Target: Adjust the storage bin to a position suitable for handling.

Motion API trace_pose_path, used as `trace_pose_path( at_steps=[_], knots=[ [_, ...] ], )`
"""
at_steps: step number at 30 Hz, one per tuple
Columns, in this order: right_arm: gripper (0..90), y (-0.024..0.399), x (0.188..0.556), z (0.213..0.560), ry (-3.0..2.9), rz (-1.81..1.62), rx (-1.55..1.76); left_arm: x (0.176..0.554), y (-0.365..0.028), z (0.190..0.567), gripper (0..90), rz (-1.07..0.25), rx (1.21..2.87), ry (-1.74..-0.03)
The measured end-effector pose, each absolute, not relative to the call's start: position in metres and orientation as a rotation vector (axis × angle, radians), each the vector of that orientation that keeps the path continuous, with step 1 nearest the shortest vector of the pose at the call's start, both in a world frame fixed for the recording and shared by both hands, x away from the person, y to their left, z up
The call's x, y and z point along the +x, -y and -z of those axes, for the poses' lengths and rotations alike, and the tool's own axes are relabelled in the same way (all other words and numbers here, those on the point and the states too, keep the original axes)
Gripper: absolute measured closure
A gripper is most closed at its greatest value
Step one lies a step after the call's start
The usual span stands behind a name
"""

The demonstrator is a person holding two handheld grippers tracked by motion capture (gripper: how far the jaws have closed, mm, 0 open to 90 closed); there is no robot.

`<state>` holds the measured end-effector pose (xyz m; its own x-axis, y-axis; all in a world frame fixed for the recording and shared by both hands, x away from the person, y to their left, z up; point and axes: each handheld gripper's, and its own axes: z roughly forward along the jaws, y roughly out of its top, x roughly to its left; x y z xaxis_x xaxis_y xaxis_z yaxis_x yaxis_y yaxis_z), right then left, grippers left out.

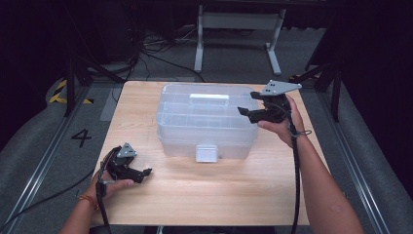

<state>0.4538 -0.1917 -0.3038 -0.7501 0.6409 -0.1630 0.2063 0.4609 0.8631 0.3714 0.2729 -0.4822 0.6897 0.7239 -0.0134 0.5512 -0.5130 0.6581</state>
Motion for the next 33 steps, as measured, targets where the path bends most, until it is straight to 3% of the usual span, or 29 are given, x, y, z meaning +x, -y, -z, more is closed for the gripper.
trace_pose_path(
  at_steps=[14,33],
  knots=[
    [32.8,0.169,0.464,0.301,-2.282,-1.196,0.673,0.371,-0.273,0.482,3.2,-0.349,2.251,-0.975],
    [49.9,0.145,0.471,0.303,-2.329,-1.158,0.615,0.371,-0.273,0.482,3.2,-0.350,2.251,-0.975]
  ],
)
